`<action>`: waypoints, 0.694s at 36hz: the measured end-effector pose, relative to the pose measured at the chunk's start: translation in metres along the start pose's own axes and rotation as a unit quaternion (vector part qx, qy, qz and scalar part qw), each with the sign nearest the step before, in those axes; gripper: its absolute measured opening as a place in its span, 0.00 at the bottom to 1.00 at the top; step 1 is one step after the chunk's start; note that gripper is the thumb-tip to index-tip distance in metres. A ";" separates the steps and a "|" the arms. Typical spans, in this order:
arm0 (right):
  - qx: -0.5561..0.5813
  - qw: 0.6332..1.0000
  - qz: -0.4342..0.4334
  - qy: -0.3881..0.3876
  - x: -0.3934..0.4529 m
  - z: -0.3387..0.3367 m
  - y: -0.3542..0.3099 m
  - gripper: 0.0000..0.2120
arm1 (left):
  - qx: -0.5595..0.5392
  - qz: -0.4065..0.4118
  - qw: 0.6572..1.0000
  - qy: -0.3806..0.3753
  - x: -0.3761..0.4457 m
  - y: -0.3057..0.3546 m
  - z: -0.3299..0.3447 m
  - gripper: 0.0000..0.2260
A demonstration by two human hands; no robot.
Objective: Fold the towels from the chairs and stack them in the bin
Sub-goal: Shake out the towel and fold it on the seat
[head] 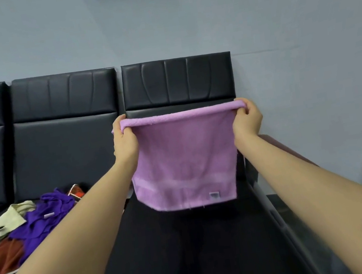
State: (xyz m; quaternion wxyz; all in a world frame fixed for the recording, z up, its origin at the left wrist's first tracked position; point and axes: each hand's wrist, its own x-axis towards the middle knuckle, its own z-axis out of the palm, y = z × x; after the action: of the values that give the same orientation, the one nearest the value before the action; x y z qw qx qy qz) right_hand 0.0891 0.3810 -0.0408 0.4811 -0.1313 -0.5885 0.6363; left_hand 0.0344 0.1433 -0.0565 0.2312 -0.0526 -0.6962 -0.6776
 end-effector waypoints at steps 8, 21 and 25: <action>-0.026 0.999 0.021 -0.013 -0.029 -0.023 0.016 0.15 | 0.001 -0.024 0.999 0.026 -0.042 -0.015 -0.017 0.18; -0.221 0.975 0.032 0.003 -0.070 -0.067 0.039 0.12 | 0.234 -0.062 0.965 0.100 -0.105 -0.034 -0.039 0.16; -0.283 0.956 0.067 -0.019 -0.075 -0.074 0.052 0.17 | 0.292 -0.109 0.948 0.068 -0.105 -0.046 -0.039 0.17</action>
State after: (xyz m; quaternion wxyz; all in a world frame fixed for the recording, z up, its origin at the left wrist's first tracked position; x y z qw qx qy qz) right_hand 0.1573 0.3782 -0.1369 0.3688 -0.2893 -0.7435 0.4768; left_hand 0.1194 0.1277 -0.1412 0.2079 0.1402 -0.8478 -0.4673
